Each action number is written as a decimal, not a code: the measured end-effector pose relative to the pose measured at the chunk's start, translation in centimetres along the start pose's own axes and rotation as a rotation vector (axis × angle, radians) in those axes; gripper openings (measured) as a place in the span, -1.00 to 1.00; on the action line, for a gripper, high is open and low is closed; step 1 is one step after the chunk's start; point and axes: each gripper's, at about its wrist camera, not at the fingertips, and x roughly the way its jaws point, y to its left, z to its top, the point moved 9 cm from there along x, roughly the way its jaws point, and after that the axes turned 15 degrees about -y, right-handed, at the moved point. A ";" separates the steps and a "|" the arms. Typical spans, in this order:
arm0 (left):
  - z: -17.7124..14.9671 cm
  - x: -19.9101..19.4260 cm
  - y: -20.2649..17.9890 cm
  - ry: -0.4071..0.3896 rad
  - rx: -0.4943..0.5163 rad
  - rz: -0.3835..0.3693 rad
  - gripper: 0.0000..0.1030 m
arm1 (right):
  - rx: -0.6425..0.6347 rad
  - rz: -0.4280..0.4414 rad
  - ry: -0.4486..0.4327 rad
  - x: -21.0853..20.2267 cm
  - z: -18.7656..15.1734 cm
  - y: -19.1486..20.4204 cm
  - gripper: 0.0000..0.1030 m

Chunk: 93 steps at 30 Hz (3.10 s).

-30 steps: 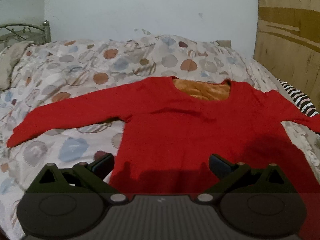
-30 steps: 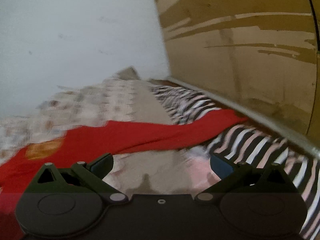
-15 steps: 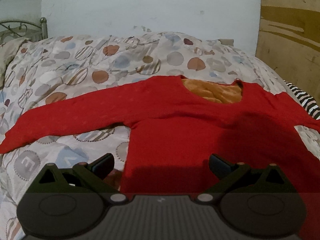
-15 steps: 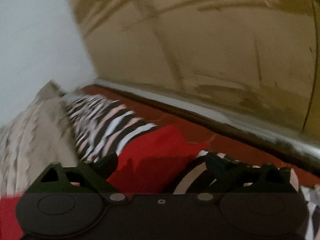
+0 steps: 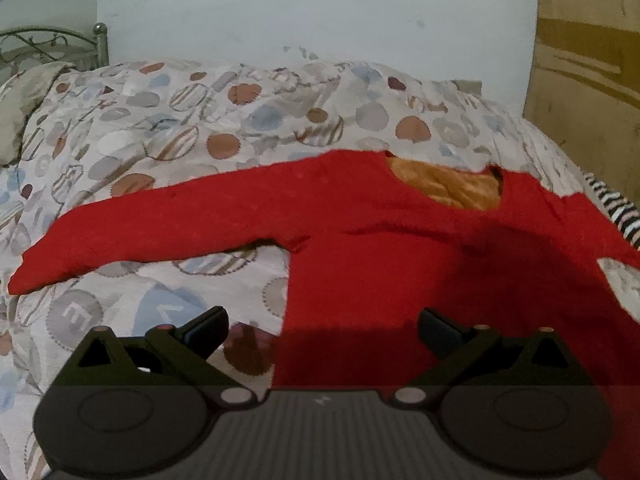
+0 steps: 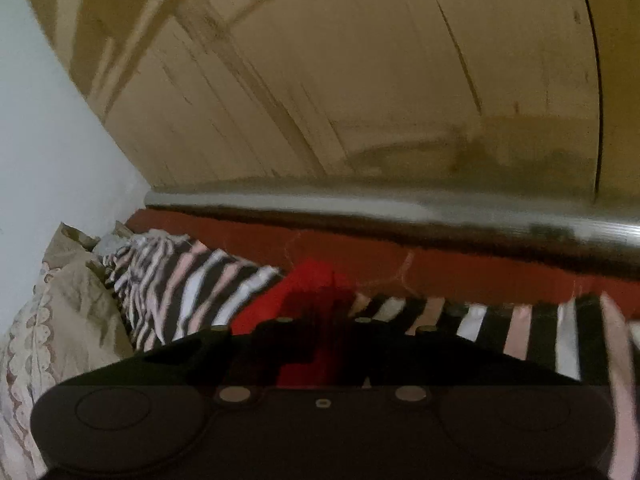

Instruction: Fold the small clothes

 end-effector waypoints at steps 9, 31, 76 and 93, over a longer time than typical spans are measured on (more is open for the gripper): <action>1.9 -2.0 1.4 -0.034 -0.074 -0.007 0.99 | -0.283 0.336 -0.235 -10.9 4.6 12.4 -0.90; 2.9 -5.9 6.5 -0.068 -0.221 0.043 0.99 | -0.579 1.023 -0.021 -40.1 -19.4 32.4 -0.90; -2.6 6.5 -5.3 0.068 0.085 0.029 0.99 | -0.785 0.463 -0.170 -17.6 -15.7 17.2 0.86; -1.1 0.3 4.4 0.007 -0.199 0.053 0.99 | -0.771 0.522 -0.066 -22.5 -14.8 13.0 0.99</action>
